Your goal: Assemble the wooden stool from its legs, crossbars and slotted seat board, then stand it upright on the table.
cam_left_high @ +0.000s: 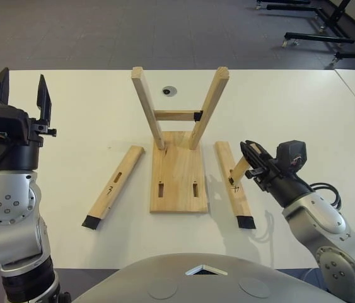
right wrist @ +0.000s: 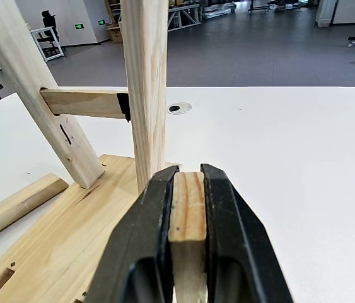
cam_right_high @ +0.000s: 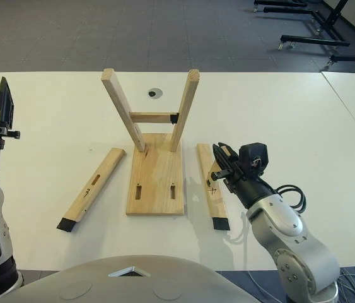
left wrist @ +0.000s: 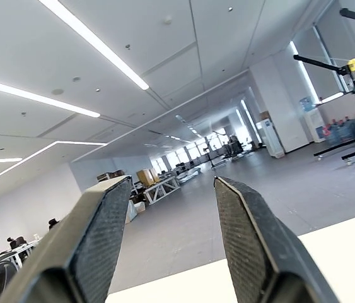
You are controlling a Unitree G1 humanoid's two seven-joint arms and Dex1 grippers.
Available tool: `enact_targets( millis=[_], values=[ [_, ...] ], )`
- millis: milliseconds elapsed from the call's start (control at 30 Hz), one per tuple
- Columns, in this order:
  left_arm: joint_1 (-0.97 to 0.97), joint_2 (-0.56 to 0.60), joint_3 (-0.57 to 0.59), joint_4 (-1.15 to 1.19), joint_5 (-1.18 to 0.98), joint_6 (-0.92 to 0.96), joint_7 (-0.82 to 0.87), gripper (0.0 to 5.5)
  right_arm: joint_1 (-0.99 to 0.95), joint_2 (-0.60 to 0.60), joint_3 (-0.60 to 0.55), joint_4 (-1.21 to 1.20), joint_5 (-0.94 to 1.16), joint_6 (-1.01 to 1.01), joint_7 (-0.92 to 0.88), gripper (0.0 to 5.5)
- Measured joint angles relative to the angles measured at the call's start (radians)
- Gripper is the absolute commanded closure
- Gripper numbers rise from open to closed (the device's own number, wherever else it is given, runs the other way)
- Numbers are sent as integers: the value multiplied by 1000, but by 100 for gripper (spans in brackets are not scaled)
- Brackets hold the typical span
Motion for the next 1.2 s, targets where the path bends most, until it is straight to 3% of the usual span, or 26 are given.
enact_targets(
  millis=[200, 433, 733, 1200],
  values=[
    [-34, 36, -2, 23, -24, 9, -35, 312, 70, 67, 68, -16, -133, -98, -5, 511],
    [-40, 37, -23, 26, -22, 10, -37, 312, 59, 102, 58, 23, -171, -140, 33, 511],
    [-43, 33, -49, 26, -6, 10, -18, 312, -42, 157, 51, 68, -210, -105, -4, 511],
    [-34, 26, -58, 17, -1, 16, -7, 312, -48, 175, 42, 35, -210, -19, -20, 511]
  ],
)
